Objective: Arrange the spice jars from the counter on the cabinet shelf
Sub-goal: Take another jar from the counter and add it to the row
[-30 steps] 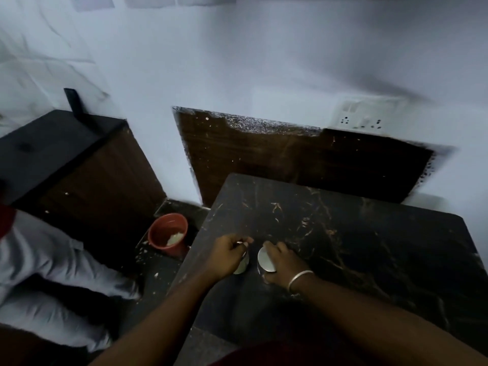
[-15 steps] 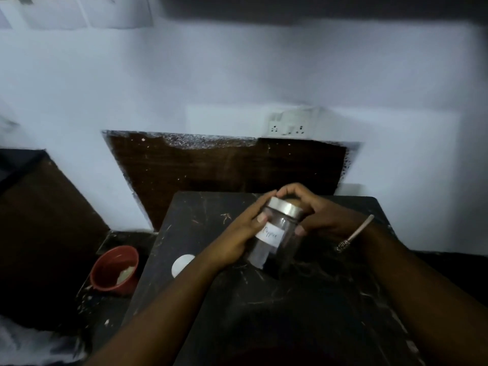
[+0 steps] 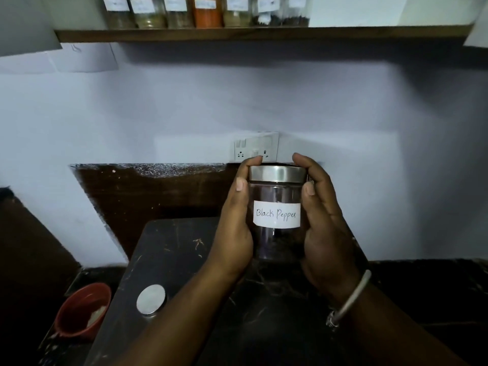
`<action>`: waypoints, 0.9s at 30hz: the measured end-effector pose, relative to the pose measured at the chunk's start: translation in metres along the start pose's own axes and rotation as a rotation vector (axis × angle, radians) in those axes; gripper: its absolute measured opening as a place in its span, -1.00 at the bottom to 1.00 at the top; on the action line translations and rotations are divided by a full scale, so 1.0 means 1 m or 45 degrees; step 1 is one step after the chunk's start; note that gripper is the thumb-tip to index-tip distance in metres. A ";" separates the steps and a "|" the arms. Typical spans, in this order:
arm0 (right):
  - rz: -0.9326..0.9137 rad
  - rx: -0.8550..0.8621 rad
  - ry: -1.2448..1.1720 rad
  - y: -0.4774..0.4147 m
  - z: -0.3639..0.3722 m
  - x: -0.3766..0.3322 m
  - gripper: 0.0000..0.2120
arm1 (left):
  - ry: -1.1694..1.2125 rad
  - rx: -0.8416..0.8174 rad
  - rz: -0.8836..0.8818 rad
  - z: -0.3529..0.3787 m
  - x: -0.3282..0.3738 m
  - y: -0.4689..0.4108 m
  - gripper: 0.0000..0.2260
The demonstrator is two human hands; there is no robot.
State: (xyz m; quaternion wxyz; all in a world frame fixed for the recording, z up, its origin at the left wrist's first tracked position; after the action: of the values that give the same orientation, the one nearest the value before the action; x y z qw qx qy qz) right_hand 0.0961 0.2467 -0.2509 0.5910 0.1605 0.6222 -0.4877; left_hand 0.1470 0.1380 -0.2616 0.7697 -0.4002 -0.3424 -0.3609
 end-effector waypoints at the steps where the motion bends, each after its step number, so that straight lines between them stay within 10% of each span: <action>1: 0.012 -0.001 -0.010 0.000 -0.003 -0.003 -0.66 | -0.007 0.012 0.001 0.003 0.001 0.000 -0.50; 27: -0.016 -0.035 -0.156 -0.014 -0.025 -0.015 -0.64 | -0.109 0.025 0.127 0.033 0.014 -0.003 -0.67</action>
State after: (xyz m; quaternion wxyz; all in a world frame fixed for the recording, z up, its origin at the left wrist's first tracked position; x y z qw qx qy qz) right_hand 0.0750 0.2657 -0.2357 0.6270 0.1185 0.5925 -0.4917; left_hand 0.1435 0.1617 -0.2341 0.7751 -0.4244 -0.3583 -0.3013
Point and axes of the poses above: each hand's wrist, its own y-axis away from the middle knuckle, its own z-axis out of the palm, x = y × z, the point moved 3 cm from there along -y, towards the middle knuckle, and after that the axes turned 7 degrees about y, right-handed, at the moved point
